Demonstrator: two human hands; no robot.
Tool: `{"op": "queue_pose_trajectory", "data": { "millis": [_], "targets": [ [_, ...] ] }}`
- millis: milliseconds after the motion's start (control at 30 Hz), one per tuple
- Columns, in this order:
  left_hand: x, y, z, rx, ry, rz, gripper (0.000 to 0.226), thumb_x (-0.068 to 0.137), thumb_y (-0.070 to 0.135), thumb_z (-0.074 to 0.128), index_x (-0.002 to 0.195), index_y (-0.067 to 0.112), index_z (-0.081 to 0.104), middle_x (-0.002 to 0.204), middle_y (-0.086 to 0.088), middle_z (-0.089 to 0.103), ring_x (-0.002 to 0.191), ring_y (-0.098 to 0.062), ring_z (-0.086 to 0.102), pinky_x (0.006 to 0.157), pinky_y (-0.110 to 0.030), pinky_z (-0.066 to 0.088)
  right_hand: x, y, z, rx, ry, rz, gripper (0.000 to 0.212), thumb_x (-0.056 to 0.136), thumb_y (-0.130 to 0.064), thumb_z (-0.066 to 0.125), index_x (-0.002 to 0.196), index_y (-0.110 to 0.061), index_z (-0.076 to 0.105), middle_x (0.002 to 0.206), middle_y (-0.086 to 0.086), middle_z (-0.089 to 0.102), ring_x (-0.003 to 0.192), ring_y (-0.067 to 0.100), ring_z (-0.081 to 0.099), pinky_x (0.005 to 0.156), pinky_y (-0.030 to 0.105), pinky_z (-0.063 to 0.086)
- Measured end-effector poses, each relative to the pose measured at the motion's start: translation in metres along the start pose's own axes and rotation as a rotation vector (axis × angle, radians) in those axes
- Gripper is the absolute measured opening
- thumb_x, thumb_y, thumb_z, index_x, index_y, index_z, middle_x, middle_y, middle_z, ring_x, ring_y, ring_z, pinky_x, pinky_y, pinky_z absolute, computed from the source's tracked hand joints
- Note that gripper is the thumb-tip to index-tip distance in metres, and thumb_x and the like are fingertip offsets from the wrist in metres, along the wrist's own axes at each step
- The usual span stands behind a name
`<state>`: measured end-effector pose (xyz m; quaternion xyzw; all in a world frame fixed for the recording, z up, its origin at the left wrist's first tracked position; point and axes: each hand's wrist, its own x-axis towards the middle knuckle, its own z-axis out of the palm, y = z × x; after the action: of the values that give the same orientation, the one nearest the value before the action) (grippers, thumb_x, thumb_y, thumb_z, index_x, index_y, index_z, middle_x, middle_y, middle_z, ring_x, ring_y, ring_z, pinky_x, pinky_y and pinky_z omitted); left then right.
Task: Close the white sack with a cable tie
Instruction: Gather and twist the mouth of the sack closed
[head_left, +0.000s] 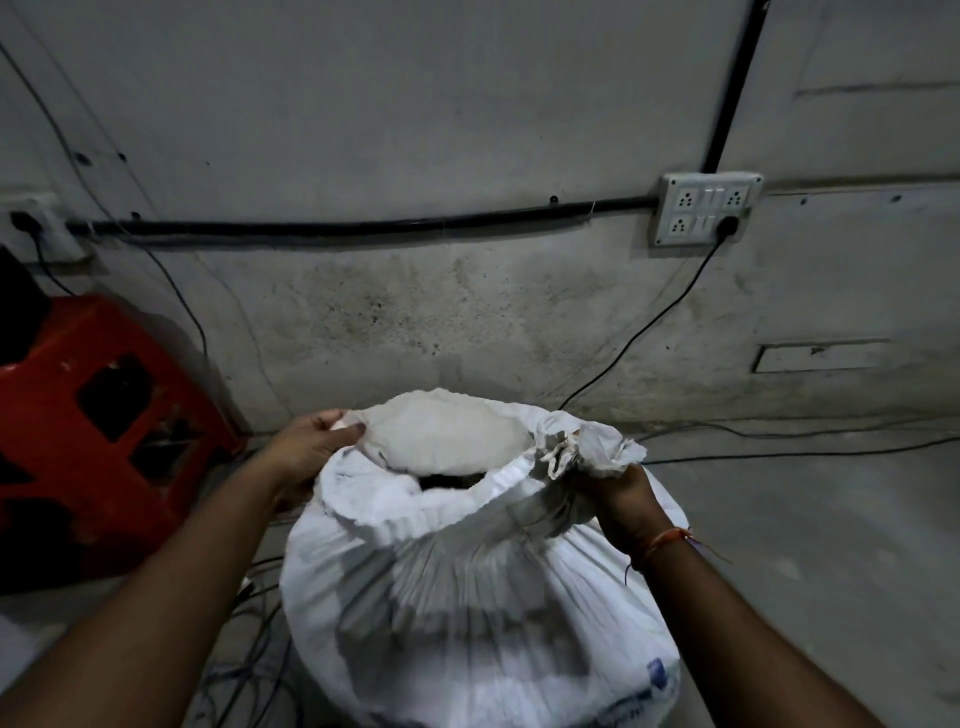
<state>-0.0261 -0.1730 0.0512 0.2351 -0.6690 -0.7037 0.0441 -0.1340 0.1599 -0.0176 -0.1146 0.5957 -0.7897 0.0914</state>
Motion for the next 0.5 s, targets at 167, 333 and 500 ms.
{"op": "queue_pose_trajectory", "data": {
  "millis": [167, 333, 500],
  "targets": [
    [-0.004, 0.032, -0.02, 0.069, 0.326, 0.118, 0.013, 0.098, -0.001, 0.06, 0.09, 0.001, 0.07, 0.043, 0.011, 0.064, 0.035, 0.003, 0.055, 0.04, -0.011, 0.045, -0.001, -0.002, 0.0, -0.012, 0.039, -0.088, 0.033, 0.065, 0.011, 0.074, 0.088, -0.012, 0.069, 0.077, -0.01, 0.078, 0.075, 0.001, 0.072, 0.075, 0.019, 0.057],
    [-0.02, 0.059, 0.006, -0.24, 0.443, 0.155, 0.039, 0.094, 0.005, 0.054, 0.059, 0.012, 0.069, 0.047, 0.003, 0.066, 0.046, -0.011, 0.064, 0.045, -0.021, 0.051, 0.004, -0.01, 0.023, 0.076, 0.061, -0.099, 0.028, 0.062, 0.001, 0.07, 0.087, -0.013, 0.068, 0.073, -0.008, 0.076, 0.07, 0.004, 0.069, 0.072, 0.026, 0.057],
    [-0.033, 0.042, 0.021, 0.744, 0.404, 0.488, 0.074, 0.073, 0.073, 0.052, 0.127, 0.024, 0.06, 0.132, -0.012, 0.062, 0.12, -0.032, 0.056, 0.103, -0.045, 0.046, 0.01, -0.016, 0.02, 0.119, 0.007, -0.165, 0.026, 0.063, 0.001, 0.071, 0.078, -0.02, 0.073, 0.089, 0.009, 0.069, 0.092, 0.027, 0.06, 0.089, 0.043, 0.047]
  ]
}}
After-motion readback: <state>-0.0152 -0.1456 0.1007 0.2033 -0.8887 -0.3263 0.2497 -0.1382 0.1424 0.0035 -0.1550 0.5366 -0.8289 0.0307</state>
